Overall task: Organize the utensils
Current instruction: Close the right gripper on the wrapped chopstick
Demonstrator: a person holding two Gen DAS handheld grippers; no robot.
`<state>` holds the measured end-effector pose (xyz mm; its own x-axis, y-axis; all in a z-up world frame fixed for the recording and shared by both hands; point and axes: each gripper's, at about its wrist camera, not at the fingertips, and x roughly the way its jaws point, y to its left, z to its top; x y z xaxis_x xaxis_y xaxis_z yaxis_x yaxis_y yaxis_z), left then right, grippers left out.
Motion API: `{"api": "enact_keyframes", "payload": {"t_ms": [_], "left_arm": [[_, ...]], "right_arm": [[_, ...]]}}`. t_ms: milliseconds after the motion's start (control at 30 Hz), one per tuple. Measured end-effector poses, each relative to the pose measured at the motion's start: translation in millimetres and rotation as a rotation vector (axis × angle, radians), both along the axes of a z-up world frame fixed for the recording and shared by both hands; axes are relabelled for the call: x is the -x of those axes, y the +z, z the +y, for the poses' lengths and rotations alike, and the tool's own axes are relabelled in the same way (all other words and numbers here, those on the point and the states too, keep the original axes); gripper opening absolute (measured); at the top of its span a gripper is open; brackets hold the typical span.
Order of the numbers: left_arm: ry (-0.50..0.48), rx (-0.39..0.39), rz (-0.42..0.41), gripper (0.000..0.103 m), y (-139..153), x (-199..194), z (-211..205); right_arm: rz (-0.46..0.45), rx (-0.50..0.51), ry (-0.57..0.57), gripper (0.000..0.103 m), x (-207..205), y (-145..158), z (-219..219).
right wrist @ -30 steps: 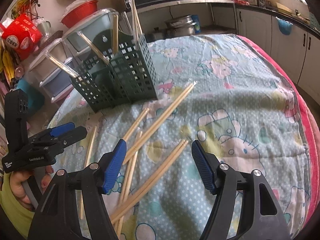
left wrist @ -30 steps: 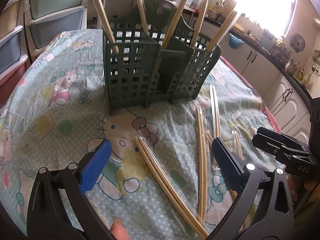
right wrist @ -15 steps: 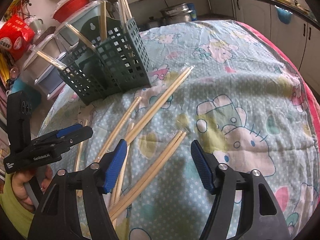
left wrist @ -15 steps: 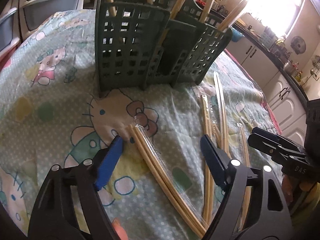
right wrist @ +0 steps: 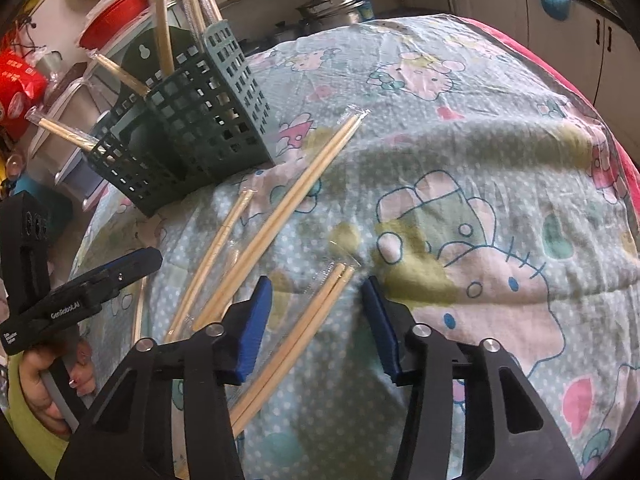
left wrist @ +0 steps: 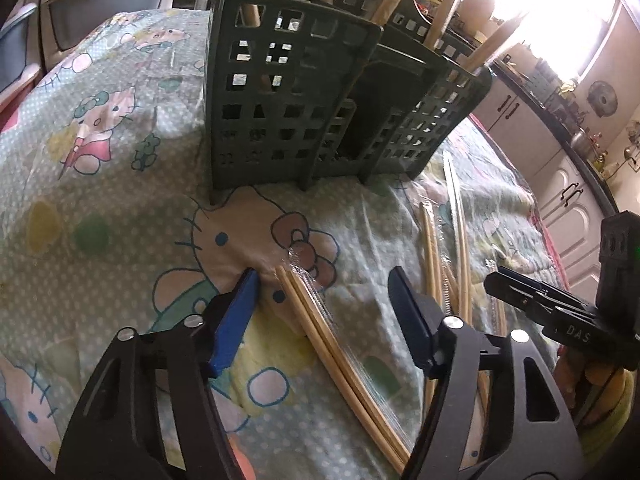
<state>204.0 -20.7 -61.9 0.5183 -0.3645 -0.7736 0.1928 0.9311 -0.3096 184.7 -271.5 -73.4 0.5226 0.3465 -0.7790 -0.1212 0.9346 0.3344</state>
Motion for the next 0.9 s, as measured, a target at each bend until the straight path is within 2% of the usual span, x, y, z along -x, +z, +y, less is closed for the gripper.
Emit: {"api": "enact_keyframes", "payload": {"t_ms": [133,200,433,567,700,900], "left_arm": [[0.027,-0.061,-0.02,0.029,-0.6,-1.0,2.4],[0.038,-0.062,-0.019,0.023,-1.2,-1.9,7.2],[0.056,-0.028,-0.004,0.015,-2.6,-3.0,18.6],[0.053,-0.008,0.009,0.013,-1.4,-1.7,28.2],[0.054,0.021,0.015,0.009,0.6,-1.9,23.5],[0.043,0.072,-0.03,0.007,23.2,8.8,26.8]], "right_arm": [[-0.002,0.021,-0.029,0.025,-0.7,-1.7,-5.0],[0.0,0.009,-0.037,0.021,-0.1,-2.5,-9.9],[0.002,-0.015,-0.054,0.014,2.0,-1.3,-14.5],[0.003,-0.042,-0.069,0.011,3.3,0.4,-20.6],[-0.012,-0.063,-0.079,0.009,7.2,5.7,-25.3],[-0.07,-0.075,-0.071,0.009,15.9,23.4,-25.3]]}}
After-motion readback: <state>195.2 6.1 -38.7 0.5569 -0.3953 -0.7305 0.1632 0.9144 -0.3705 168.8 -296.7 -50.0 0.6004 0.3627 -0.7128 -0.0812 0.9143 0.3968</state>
